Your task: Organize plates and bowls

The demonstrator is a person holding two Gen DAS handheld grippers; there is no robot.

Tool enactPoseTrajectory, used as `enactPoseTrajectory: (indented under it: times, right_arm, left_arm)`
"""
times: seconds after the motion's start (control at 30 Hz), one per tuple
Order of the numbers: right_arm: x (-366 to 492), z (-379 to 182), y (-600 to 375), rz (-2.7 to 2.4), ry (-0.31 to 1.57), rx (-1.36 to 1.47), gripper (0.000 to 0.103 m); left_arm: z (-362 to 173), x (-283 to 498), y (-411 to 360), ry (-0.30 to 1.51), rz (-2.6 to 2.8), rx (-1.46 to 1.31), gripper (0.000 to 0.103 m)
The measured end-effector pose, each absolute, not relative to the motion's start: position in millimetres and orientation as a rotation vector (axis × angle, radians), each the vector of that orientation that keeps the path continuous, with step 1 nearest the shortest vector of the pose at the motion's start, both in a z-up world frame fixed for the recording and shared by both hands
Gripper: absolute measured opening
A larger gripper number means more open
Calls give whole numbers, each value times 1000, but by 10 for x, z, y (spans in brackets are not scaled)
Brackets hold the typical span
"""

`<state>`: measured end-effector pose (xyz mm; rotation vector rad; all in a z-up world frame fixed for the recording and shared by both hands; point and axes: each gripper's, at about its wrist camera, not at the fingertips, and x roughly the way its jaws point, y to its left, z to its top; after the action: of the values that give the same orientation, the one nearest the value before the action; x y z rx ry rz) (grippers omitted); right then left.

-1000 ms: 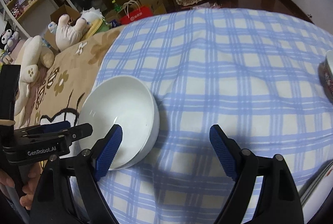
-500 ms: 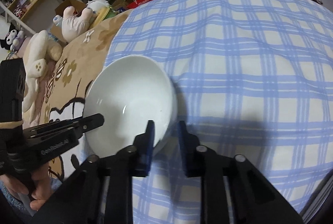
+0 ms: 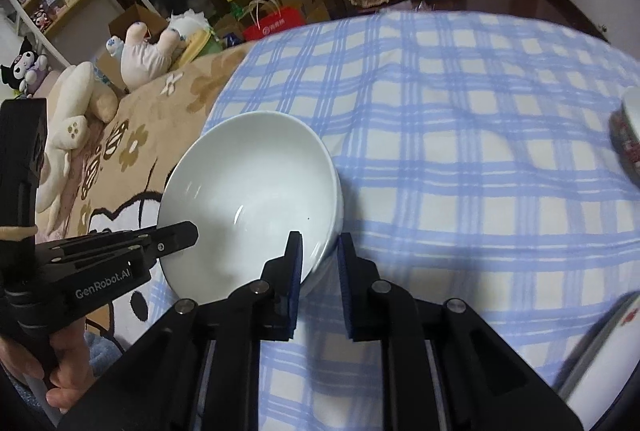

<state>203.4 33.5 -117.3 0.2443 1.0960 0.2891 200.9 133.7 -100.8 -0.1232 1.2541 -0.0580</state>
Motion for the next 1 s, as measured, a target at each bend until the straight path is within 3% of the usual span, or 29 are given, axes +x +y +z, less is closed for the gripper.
enactPoseTrajectory:
  times: [0.37, 1.0]
  right_arm:
    - [1799, -801, -426, 204, 990, 288, 18]
    - [1625, -551, -1496, 98, 898, 246, 18]
  left_arm:
    - [-532, 1982, 564, 1158, -160, -93, 14]
    - [-579, 2088, -618, 1178, -281, -54, 14]
